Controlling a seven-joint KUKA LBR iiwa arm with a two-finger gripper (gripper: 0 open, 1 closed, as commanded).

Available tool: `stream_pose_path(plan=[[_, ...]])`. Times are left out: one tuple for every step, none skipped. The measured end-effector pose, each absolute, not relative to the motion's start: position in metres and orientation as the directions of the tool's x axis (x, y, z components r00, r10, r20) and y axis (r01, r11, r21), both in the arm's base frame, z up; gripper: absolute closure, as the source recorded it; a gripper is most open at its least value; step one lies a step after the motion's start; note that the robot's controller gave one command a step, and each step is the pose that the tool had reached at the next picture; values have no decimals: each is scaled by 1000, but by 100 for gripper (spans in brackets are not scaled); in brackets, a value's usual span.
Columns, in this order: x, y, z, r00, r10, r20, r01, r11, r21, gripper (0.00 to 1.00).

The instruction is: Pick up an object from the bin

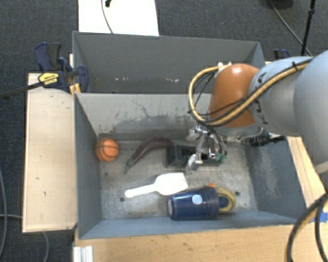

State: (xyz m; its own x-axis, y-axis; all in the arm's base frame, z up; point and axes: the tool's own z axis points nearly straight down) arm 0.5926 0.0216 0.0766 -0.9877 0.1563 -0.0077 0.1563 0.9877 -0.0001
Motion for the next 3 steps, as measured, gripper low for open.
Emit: stream_pose_path(plan=[[595,22,79,-988,154,-16,154,988,2,100],[595,22,80,-988,153,-16,153,988,2,100],[595,22,117,-989,151,-1,151,989,0,100]])
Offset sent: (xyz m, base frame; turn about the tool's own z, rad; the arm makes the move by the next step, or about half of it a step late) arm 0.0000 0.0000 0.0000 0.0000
